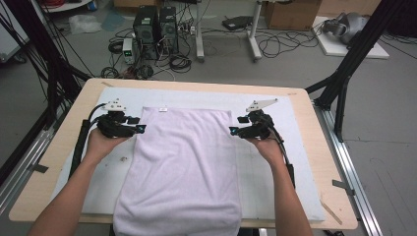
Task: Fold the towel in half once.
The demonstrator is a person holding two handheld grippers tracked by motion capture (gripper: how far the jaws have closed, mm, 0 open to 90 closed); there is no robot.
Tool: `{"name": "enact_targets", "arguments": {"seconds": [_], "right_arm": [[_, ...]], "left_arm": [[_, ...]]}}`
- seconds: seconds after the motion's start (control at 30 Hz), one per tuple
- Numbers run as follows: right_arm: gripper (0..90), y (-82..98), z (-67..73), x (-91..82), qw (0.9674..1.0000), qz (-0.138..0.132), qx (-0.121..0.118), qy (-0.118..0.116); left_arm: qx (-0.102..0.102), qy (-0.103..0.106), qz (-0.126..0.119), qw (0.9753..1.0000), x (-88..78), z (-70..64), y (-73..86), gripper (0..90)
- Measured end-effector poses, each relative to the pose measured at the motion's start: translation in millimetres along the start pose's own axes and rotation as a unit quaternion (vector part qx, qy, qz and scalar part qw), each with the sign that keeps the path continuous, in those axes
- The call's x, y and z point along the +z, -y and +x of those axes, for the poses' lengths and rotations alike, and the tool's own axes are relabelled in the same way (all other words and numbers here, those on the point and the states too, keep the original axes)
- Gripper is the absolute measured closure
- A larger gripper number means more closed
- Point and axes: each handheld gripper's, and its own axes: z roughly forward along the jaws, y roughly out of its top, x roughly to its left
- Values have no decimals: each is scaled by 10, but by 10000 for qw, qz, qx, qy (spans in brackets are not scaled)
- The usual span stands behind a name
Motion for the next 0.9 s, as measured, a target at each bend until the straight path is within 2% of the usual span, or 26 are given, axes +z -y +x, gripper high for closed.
{"name": "enact_targets", "arguments": {"seconds": [0.13,0.3,0.4,0.47,0.53,0.6,0.67,0.77,0.9], "right_arm": [[435,46,-62,121,9999,88,97,56],[446,113,-113,260,9995,157,258,48],[455,151,-121,331,9994,193,261,121],[461,181,-128,368,9991,245,290,184],[468,210,-143,405,9987,334,330,216],[486,236,-146,440,9983,378,340,274],[503,257,-148,484,9980,466,341,274],[569,269,-132,488,9983,384,305,320],[734,262,-110,492,9989,378,199,165]], "left_arm": [[-25,-62,86,9999,120,49,49,578],[-138,-22,218,9997,249,77,103,603],[-191,-59,311,9993,314,87,131,607],[-210,-142,401,9989,354,94,148,612],[-290,-322,525,9977,390,106,167,609],[-380,-346,441,9977,405,113,173,614],[-297,-442,469,9975,417,95,167,644],[-296,-553,472,9969,420,91,164,722],[-261,-588,488,9967,427,75,157,829]]}}
